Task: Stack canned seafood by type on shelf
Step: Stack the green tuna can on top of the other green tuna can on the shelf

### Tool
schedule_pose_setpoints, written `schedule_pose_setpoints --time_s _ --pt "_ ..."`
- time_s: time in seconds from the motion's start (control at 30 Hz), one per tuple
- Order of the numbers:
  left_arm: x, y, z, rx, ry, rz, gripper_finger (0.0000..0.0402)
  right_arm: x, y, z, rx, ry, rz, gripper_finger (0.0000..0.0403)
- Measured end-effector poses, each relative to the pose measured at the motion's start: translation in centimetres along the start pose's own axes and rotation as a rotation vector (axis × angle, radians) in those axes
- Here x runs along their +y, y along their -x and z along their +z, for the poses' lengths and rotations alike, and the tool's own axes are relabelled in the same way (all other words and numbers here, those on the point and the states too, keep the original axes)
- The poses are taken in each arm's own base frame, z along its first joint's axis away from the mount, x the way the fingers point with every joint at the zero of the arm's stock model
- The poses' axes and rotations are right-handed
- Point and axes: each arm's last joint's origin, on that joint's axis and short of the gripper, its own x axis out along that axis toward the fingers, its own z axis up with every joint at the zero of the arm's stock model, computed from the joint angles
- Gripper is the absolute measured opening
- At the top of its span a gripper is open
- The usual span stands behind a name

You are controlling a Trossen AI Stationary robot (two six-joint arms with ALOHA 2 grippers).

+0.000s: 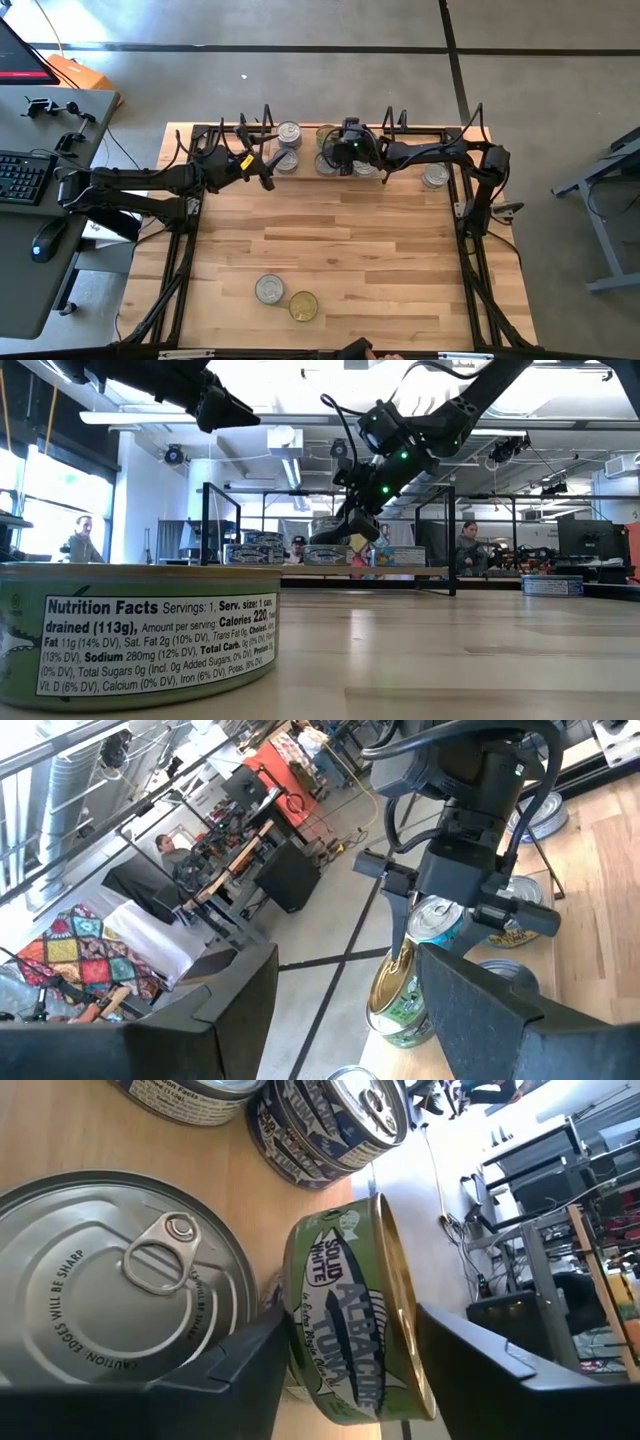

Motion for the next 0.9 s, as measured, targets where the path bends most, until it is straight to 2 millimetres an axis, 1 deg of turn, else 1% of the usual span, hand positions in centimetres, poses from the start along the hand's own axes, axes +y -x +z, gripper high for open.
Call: schedule_pose_setpoints --time_s 0.07,0.27,0.33,0.43,0.57,0.63,0.7,0.9 --pt "0.0 0.0 0.0 0.000 0.000 0.000 0.0232 0.0 0.0 0.0 0.000 0.001 0.000 0.0197" --pt "0.0 0.0 -0.1 0.005 -0.001 -0.004 0.0232 0.0 0.0 0.0 0.005 0.013 -0.007 0.0135" --pt "-0.1 0.0 -0.1 0.006 -0.002 -0.006 0.0232 0.1 0.0 0.1 0.015 0.031 -0.015 0.0121" --pt "-0.1 0.0 -0.1 0.007 -0.002 -0.006 0.0232 0.3 0.2 0.4 0.027 0.069 -0.033 0.0118" --pt "-0.1 0.0 0.0 0.005 -0.002 -0.008 0.0232 0.4 0.5 1.5 0.017 0.150 -0.126 0.0120" --pt "-0.1 0.0 0.0 0.001 -0.002 -0.013 0.0232 0.4 0.6 1.9 -0.004 0.178 -0.145 0.0120" --pt "-0.2 0.0 0.0 -0.010 -0.001 -0.027 0.0232 0.1 0.5 1.7 -0.019 0.184 -0.137 0.0120" --pt "-0.2 0.0 0.1 -0.024 -0.001 -0.041 0.0232 -1.3 -0.2 0.0 -0.022 0.138 -0.096 0.0120"
